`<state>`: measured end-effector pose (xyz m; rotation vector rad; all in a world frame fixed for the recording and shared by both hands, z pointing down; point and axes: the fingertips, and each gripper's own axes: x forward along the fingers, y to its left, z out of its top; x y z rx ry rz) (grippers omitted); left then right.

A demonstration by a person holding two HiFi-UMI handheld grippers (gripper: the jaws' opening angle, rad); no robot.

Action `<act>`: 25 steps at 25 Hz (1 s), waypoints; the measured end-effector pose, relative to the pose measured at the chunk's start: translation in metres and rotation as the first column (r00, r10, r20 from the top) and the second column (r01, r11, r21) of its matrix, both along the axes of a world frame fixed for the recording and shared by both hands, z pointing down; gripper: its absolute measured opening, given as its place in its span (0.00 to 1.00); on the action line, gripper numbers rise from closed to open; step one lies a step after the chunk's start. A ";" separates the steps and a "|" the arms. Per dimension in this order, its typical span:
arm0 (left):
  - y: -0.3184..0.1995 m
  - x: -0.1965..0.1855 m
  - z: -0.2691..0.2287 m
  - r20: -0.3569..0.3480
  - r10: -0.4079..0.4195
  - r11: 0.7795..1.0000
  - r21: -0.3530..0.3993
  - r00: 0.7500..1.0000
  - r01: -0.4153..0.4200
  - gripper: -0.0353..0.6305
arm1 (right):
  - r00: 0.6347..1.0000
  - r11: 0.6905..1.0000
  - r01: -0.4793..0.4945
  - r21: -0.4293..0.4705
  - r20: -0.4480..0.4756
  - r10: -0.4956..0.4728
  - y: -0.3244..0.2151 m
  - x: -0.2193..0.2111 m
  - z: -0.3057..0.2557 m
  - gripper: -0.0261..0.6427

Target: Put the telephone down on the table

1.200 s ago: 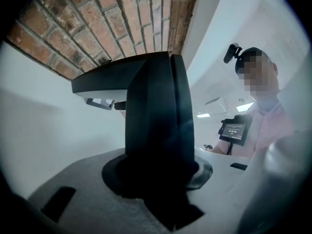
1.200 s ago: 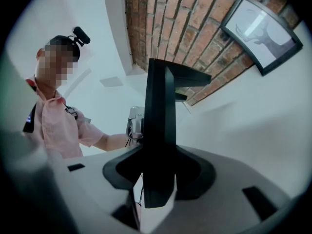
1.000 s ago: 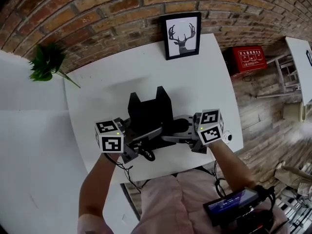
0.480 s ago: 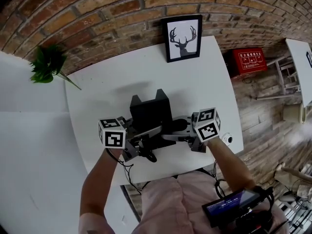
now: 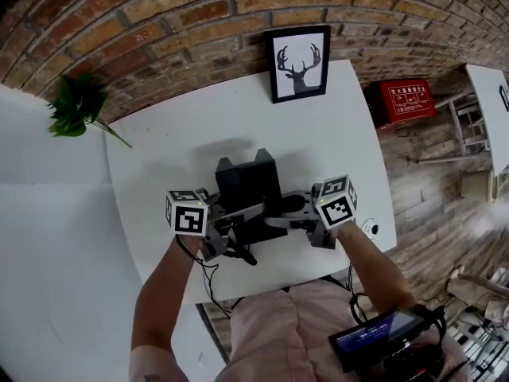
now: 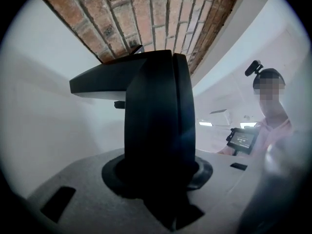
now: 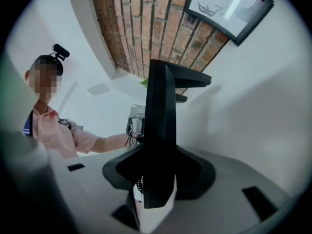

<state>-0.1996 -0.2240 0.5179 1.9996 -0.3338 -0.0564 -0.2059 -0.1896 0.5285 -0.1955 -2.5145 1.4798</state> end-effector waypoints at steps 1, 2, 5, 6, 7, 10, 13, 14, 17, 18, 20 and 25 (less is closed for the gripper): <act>0.000 0.000 0.001 -0.002 0.001 1.000 -0.005 1.000 -0.001 0.30 | 1.000 1.000 0.000 -0.005 -0.003 0.000 0.000 0.000 0.001 0.29; 0.000 0.000 0.002 -0.005 0.002 1.000 -0.010 1.000 -0.002 0.30 | 1.000 1.000 0.001 -0.010 -0.005 -0.001 0.000 0.000 0.002 0.29; -0.001 0.000 0.005 -0.015 0.002 1.000 -0.027 1.000 -0.002 0.30 | 1.000 1.000 0.002 -0.023 -0.012 -0.002 -0.001 0.000 0.004 0.29; -0.001 -0.001 0.006 -0.019 0.001 1.000 -0.031 1.000 -0.001 0.30 | 1.000 1.000 0.002 -0.027 -0.015 -0.003 -0.001 -0.001 0.005 0.29; -0.001 -0.001 0.007 -0.023 -0.001 0.999 -0.036 1.000 0.000 0.30 | 1.000 0.999 0.003 -0.032 -0.018 -0.003 -0.001 -0.001 0.005 0.29; -0.003 -0.003 0.009 -0.037 -0.006 0.999 -0.054 0.999 0.004 0.30 | 0.999 0.999 0.005 -0.050 -0.033 -0.006 -0.002 -0.002 0.007 0.30; -0.004 -0.004 0.012 -0.046 -0.009 0.997 -0.072 0.999 0.005 0.30 | 0.999 0.998 0.005 -0.067 -0.045 -0.008 -0.003 -0.003 0.008 0.30; -0.004 -0.005 0.013 -0.049 -0.010 0.997 -0.078 0.999 0.006 0.30 | 0.999 0.997 0.005 -0.073 -0.048 -0.008 -0.003 -0.004 0.009 0.30; -0.005 -0.005 0.015 -0.058 -0.012 0.995 -0.096 0.998 0.006 0.30 | 0.998 0.996 0.003 -0.090 -0.059 -0.009 -0.003 -0.005 0.011 0.30; -0.005 -0.006 0.016 -0.061 -0.013 0.995 -0.103 0.998 0.007 0.30 | 0.998 0.995 0.004 -0.095 -0.064 -0.010 -0.004 -0.005 0.011 0.30; -0.006 -0.007 0.017 -0.071 -0.016 0.993 -0.116 0.997 0.007 0.30 | 0.997 0.995 0.005 -0.104 -0.072 -0.012 -0.004 -0.005 0.012 0.30; -0.006 -0.008 0.021 -0.096 -0.024 0.989 -0.145 0.995 0.010 0.30 | 0.996 0.991 0.004 -0.132 -0.092 -0.016 -0.005 -0.007 0.015 0.30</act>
